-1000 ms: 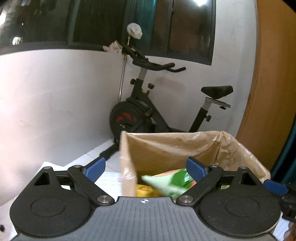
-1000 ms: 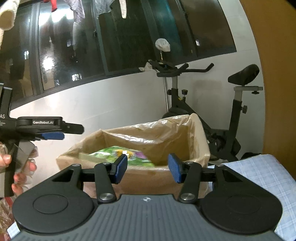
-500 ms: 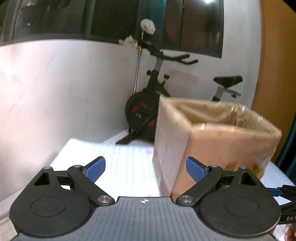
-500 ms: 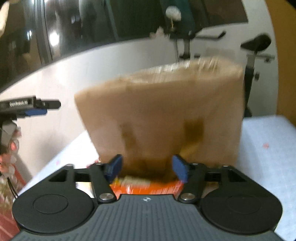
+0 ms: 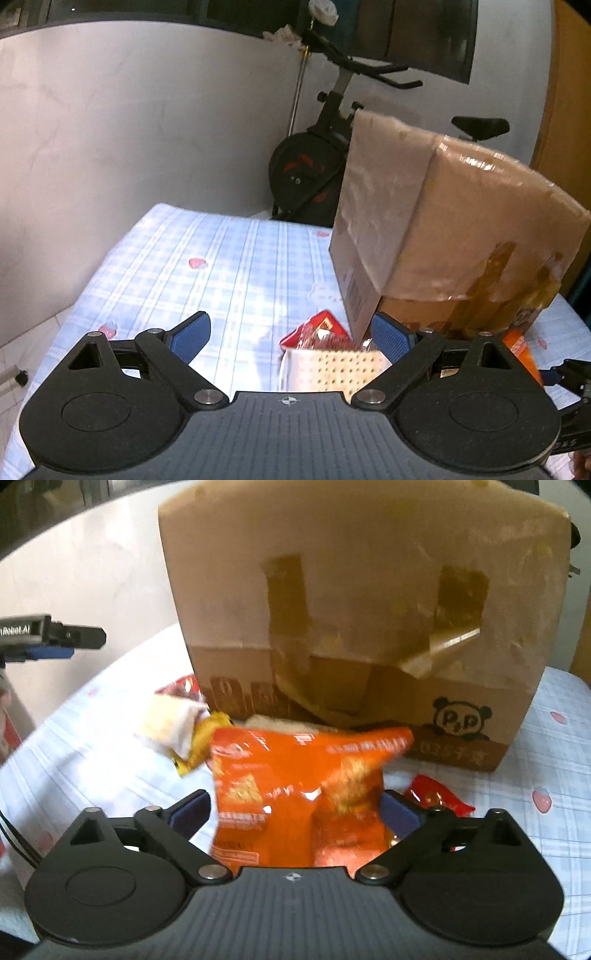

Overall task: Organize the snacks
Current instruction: 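Grasp the orange chip bag with the right tool, then close the left tool on the white cracker pack while the right holds the orange bag, then carry the cracker pack and orange chip bag up over the box, then open both tools over the box and move them back to the table, then grasp the red snack packet with the right tool while the left tool closes on the red-and-white packets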

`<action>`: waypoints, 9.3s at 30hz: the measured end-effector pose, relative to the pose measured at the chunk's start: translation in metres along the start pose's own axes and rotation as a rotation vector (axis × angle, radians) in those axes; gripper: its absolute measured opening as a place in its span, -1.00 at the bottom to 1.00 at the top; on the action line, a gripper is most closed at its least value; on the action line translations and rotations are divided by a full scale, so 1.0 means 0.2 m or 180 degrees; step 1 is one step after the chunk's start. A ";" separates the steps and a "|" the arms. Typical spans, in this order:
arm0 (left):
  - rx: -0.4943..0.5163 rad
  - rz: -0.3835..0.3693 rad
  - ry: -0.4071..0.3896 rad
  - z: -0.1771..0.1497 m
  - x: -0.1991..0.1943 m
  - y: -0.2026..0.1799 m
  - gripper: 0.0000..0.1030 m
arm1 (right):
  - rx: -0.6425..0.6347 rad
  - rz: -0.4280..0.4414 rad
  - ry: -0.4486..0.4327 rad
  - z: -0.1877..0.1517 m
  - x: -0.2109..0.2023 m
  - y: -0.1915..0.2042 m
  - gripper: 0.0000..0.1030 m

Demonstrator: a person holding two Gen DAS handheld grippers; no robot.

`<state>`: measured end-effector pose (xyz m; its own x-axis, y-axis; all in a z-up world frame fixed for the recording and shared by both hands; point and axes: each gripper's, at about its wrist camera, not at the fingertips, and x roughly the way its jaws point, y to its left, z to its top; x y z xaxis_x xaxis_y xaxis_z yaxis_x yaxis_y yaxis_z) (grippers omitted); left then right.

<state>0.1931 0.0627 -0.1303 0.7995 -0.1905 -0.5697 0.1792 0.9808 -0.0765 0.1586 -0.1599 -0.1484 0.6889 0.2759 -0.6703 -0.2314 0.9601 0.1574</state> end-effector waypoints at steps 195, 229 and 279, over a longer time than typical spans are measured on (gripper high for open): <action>-0.0022 -0.0480 0.0050 -0.28 -0.16 -0.40 0.22 | 0.0514 -0.0012 -0.0865 -0.13 -0.34 -0.25 0.13; 0.0338 -0.0545 -0.0850 0.72 0.13 -0.77 0.23 | -0.0051 -0.0390 -0.1893 0.83 -0.38 -0.40 0.13; -0.0074 -0.0156 -0.0029 -0.14 0.06 -0.16 0.48 | 0.0405 -0.0317 -0.0330 -0.07 -0.04 -0.27 0.42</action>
<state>0.1816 0.0300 -0.1577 0.7953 -0.2386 -0.5573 0.2050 0.9710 -0.1231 0.1563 -0.2138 -0.1625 0.7726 0.1762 -0.6100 -0.0742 0.9792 0.1889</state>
